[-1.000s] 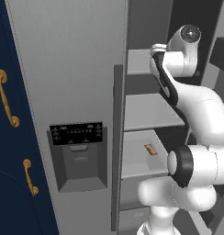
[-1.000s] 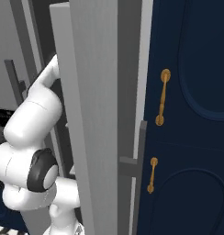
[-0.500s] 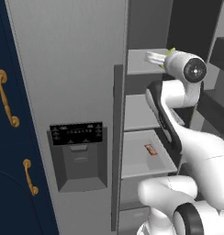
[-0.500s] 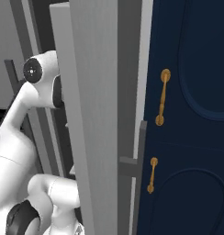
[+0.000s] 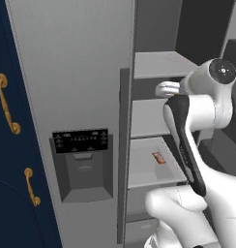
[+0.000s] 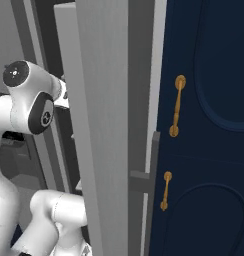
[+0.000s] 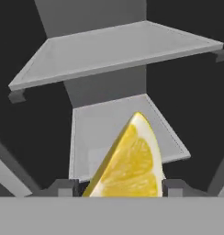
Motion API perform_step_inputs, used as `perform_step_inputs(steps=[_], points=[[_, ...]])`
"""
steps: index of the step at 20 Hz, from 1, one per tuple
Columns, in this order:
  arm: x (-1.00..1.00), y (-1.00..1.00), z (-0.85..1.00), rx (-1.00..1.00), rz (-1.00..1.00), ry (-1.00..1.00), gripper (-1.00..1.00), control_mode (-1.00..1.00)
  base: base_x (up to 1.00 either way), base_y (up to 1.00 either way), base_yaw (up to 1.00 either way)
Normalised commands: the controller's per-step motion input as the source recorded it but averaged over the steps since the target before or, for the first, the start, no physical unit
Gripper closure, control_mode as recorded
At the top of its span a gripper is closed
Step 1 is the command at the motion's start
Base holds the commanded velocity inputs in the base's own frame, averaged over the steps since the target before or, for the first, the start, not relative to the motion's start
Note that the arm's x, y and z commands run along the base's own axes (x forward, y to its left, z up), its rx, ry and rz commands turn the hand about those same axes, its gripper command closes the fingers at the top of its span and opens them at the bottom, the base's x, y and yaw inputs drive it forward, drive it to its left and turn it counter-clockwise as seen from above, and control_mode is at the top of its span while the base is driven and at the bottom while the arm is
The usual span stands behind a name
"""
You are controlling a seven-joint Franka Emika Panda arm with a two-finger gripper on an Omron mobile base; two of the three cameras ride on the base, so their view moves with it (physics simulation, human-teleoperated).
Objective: Grab a lemon wedge from the fridge and one ice cube from the ice bowl, and put them in the glass of lemonade.
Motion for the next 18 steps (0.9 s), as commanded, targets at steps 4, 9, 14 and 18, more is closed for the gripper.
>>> perform_step_inputs(steps=[4,9,14,18], points=[[-0.24,0.0,-0.83,-0.07,0.01,0.34,1.0,-1.0,0.0,0.0,0.0],[-0.1,0.01,-0.08,0.0,0.02,0.0,1.0,1.0,-0.16,0.03,0.06],[0.0,0.0,0.0,0.0,0.0,0.0,1.0,1.0,-1.0,0.4,0.46],[0.0,0.0,0.0,0.0,0.0,0.0,1.0,1.0,-0.12,0.41,0.86]])
